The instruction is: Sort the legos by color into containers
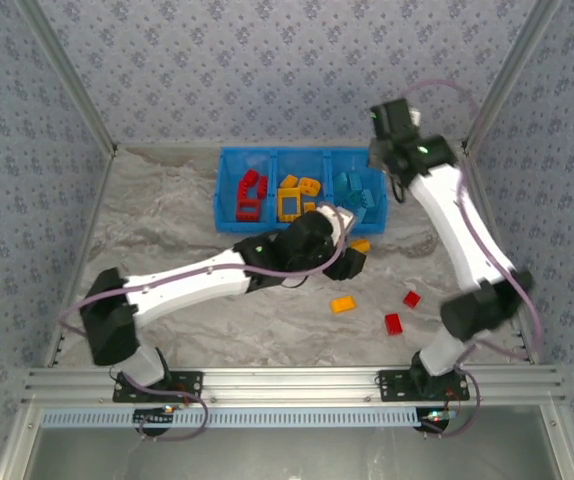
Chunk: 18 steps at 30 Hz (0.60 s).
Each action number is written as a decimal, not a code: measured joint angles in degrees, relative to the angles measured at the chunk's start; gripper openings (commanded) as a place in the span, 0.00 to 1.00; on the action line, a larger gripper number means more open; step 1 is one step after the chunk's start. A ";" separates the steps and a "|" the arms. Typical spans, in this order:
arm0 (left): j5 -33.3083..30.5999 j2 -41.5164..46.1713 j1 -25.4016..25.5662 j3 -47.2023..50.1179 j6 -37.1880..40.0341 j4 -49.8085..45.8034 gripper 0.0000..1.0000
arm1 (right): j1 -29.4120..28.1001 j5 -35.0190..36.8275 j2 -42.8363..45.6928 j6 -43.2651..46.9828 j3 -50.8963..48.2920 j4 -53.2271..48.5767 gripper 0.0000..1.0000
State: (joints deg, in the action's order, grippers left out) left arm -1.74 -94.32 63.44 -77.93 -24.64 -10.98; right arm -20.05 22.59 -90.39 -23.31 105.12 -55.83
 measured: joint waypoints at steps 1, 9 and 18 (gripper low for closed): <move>1.22 -2.58 -0.48 -1.90 0.00 -0.09 0.71 | 0.39 -2.08 5.22 0.17 -3.28 -0.24 0.56; 5.11 -22.62 0.81 -19.23 1.68 -2.58 0.73 | 0.85 -16.26 31.47 1.31 -16.83 -6.23 0.66; 4.83 -42.88 6.47 -44.15 4.68 -10.69 0.75 | 0.85 -30.80 47.76 2.29 -22.69 -6.10 0.72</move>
State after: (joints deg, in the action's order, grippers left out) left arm 3.09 -137.21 69.91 -122.08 -19.97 -21.67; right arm -19.20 -8.21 -42.63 -21.02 82.43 -61.93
